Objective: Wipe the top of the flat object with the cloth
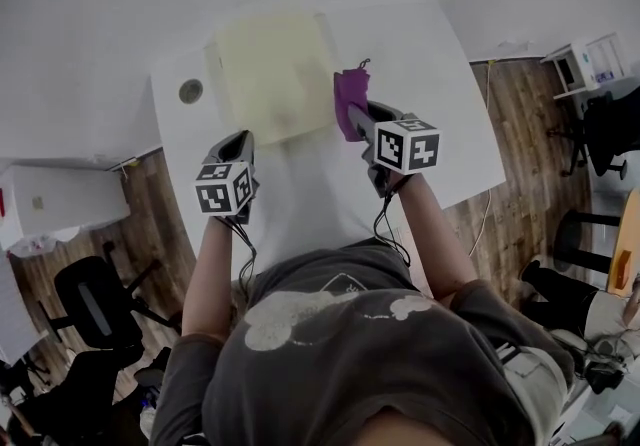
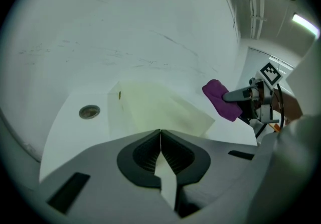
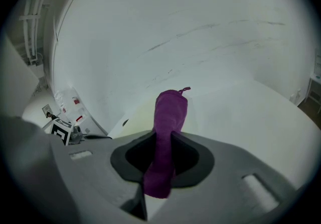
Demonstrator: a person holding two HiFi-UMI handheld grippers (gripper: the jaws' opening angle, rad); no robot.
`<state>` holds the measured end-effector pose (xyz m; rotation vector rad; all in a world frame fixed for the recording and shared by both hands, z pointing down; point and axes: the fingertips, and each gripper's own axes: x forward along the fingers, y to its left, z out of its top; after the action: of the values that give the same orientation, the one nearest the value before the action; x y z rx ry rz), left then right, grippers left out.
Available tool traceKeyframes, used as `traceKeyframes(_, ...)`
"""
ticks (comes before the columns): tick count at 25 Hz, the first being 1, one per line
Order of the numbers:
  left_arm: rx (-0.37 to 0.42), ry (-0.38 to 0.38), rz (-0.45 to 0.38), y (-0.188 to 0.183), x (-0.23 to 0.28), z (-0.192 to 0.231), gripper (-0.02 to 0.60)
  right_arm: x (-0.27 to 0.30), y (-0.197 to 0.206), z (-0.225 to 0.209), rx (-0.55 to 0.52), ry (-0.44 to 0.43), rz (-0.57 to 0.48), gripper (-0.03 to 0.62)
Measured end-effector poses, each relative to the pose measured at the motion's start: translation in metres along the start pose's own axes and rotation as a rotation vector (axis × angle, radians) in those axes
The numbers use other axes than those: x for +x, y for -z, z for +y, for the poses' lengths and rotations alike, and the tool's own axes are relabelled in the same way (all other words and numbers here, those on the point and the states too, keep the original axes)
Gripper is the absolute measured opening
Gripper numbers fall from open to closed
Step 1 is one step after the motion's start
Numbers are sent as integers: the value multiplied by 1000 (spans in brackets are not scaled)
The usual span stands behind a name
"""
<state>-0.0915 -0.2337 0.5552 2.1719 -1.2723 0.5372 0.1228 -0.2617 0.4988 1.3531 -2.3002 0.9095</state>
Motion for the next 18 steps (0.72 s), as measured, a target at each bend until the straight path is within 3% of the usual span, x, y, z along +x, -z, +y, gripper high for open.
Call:
traceKeyframes(8, -34, -48, 30, 9, 2, 6, -2, 25, -41, -5, -50, -56, -13, 74)
traceKeyframes(18, 36, -106, 53, 11, 8, 7, -2, 100, -75, 45, -213, -203, 42, 74)
